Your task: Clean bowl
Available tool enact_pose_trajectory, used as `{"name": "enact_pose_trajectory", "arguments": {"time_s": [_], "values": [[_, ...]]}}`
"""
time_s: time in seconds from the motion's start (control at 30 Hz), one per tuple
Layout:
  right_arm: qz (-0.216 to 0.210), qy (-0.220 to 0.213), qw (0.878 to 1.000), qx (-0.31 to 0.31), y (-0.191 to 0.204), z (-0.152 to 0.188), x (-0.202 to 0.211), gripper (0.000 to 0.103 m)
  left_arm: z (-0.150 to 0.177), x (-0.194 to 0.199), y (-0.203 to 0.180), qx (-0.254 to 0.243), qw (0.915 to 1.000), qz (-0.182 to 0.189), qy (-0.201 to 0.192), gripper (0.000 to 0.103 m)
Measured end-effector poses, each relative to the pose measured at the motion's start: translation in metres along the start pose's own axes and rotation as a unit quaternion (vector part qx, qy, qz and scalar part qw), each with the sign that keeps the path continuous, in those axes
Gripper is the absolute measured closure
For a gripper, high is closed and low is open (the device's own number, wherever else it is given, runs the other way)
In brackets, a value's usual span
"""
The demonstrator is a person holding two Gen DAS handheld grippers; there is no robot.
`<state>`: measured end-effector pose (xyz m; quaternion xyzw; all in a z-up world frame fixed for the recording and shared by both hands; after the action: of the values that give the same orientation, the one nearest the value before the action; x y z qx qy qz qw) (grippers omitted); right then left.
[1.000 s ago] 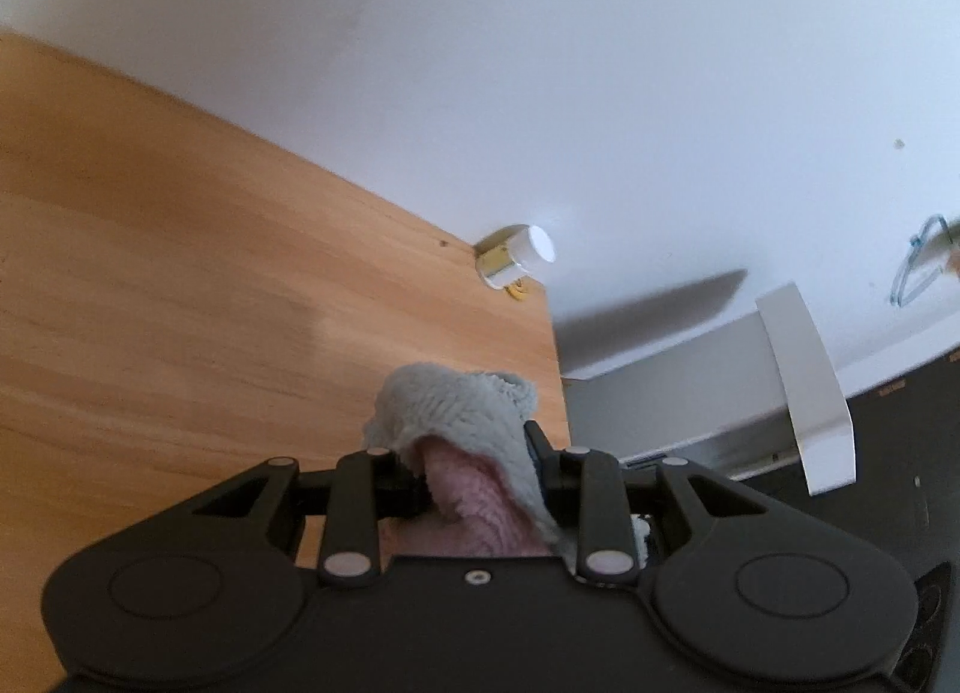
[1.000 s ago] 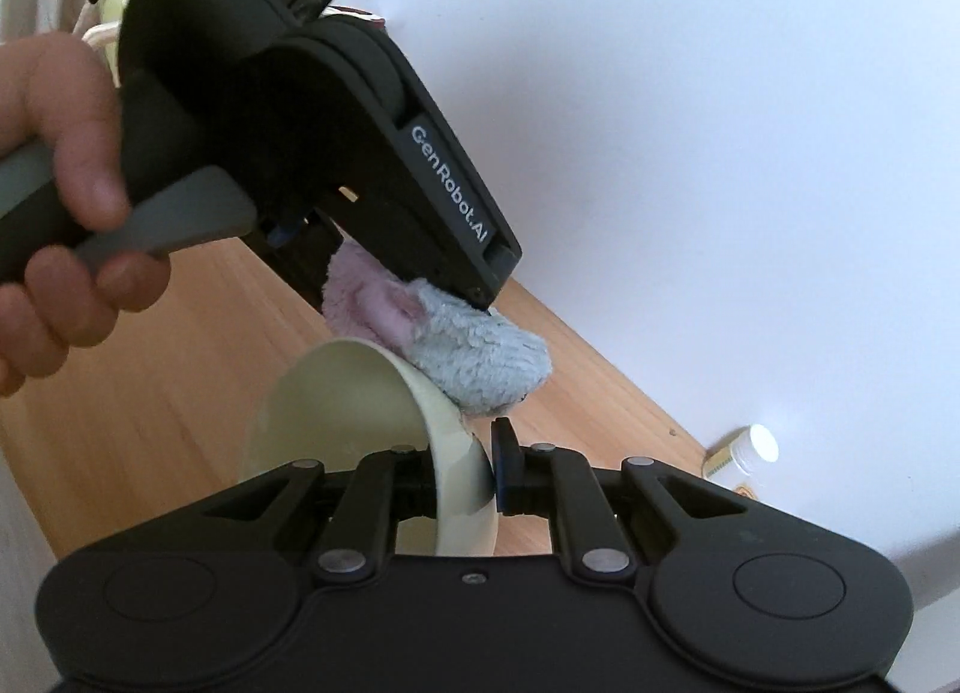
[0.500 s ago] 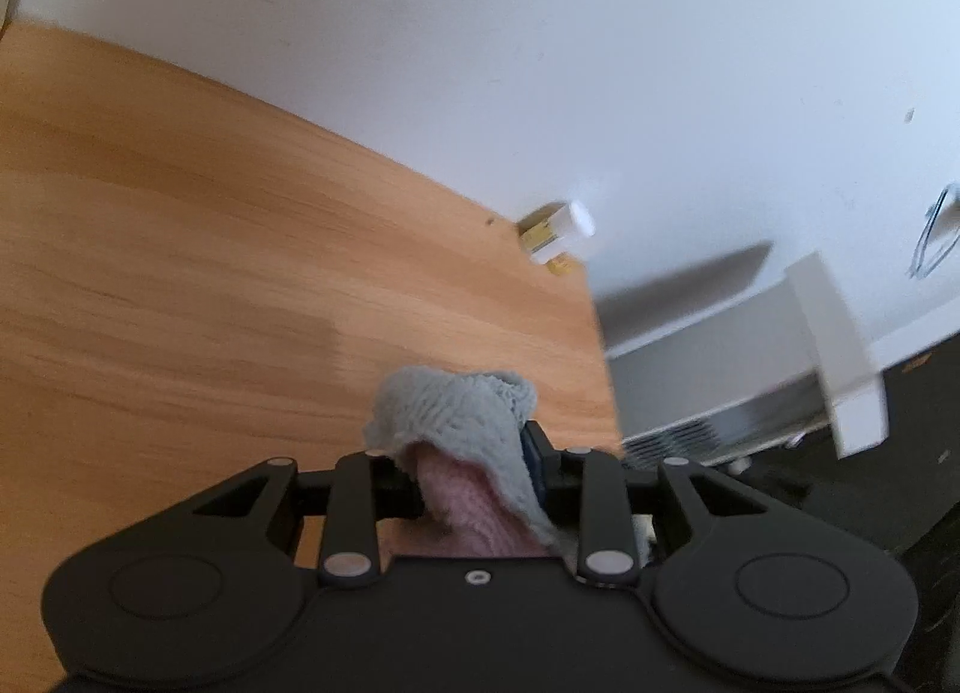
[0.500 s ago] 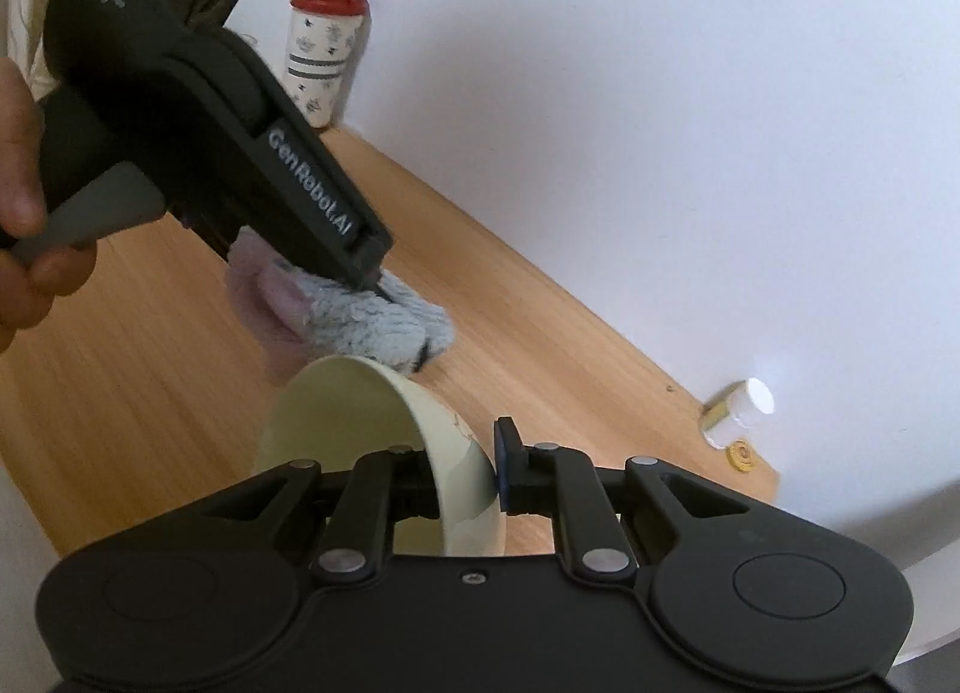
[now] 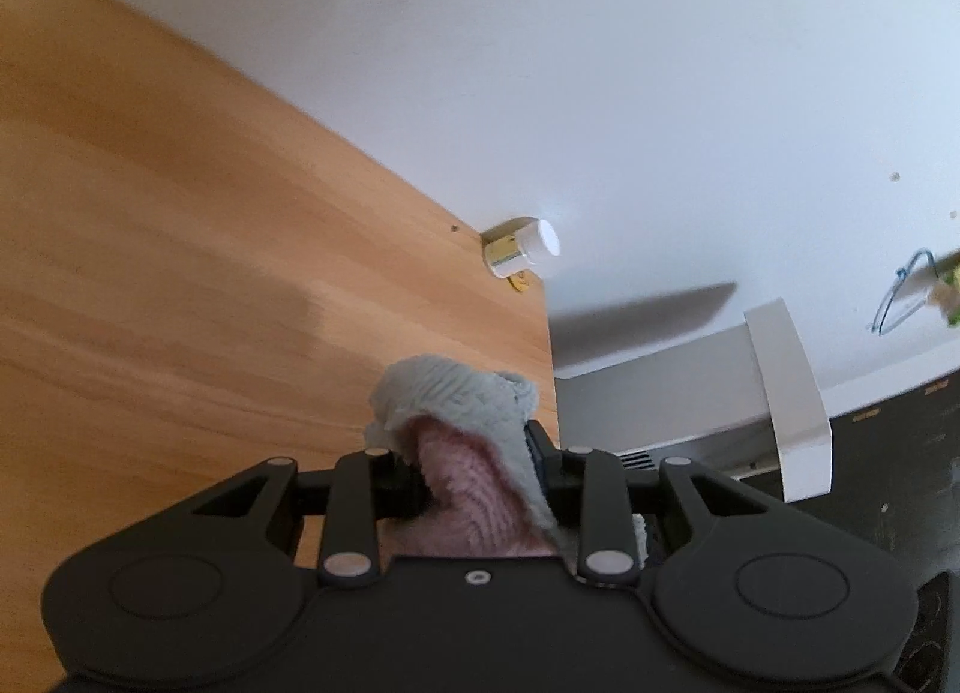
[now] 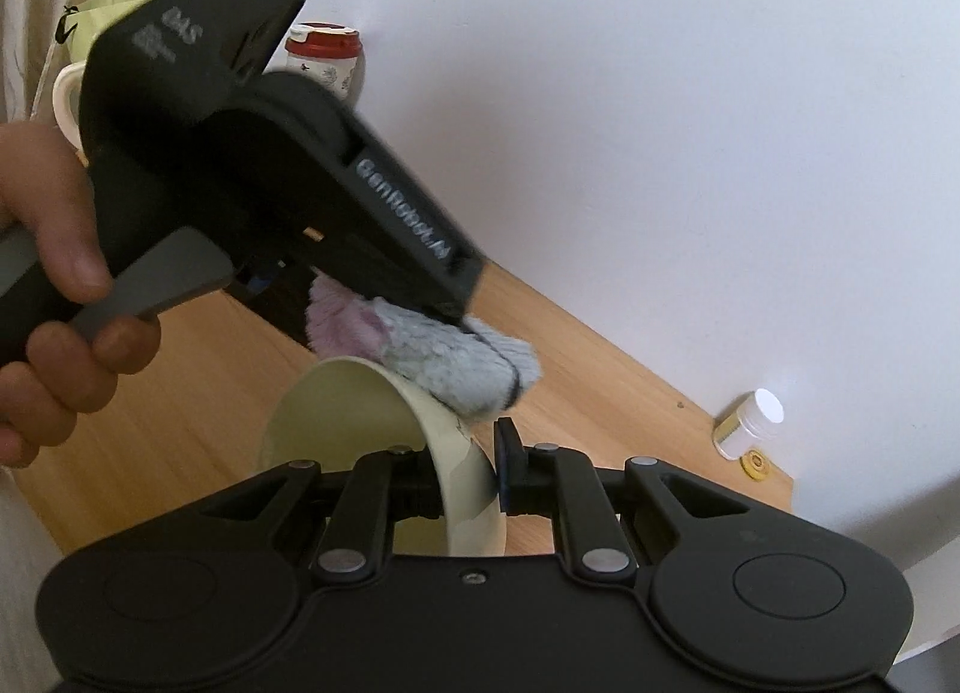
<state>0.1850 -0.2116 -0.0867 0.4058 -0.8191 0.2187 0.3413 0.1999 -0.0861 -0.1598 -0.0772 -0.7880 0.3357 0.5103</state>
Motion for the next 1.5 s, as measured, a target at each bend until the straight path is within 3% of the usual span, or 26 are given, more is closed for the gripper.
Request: {"name": "enact_pose_trajectory", "arguments": {"time_s": [0.23,0.33,0.53,0.77,0.97,1.17,1.5], "values": [[-0.003,0.013,1.000,0.005,0.003,0.002,-0.020,0.086,0.009,-0.025,0.022,0.034,0.9984,-0.018,0.043,0.074],[-0.004,0.013,1.000,0.025,0.034,0.001,-0.012,0.086,0.009,-0.031,0.021,0.045,0.9975,-0.010,0.054,0.074],[-0.009,0.014,0.998,0.054,0.054,0.011,-0.012,0.088,0.011,-0.037,0.001,0.054,0.9957,0.020,0.072,0.074],[-0.013,0.017,0.999,0.049,0.056,0.019,-0.009,0.090,0.013,-0.040,0.005,0.044,0.9955,0.005,0.084,0.073],[-0.017,0.023,0.999,0.038,0.054,0.027,-0.011,0.090,0.018,-0.044,0.035,0.064,0.9928,-0.028,0.097,0.073],[-0.029,0.029,0.999,0.006,0.047,0.039,-0.019,0.090,0.021,-0.040,0.059,0.089,0.9897,-0.052,0.099,0.073],[-0.071,0.016,0.991,-0.110,0.027,0.056,-0.036,0.088,0.021,-0.025,0.073,0.084,0.9893,-0.077,0.092,0.073]]}}
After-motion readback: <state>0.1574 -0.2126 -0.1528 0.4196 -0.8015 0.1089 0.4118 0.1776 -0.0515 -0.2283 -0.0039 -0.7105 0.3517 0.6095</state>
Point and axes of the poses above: each gripper's, at about its wrist camera, not at the fingertips, and x roughly against the way its jaws point, y to its left, z to its underside, the point moved 8 cm from there along -x, roughly the way its jaws point, and after that the axes turned 15 degrees about -z, right-handed, at the moved point
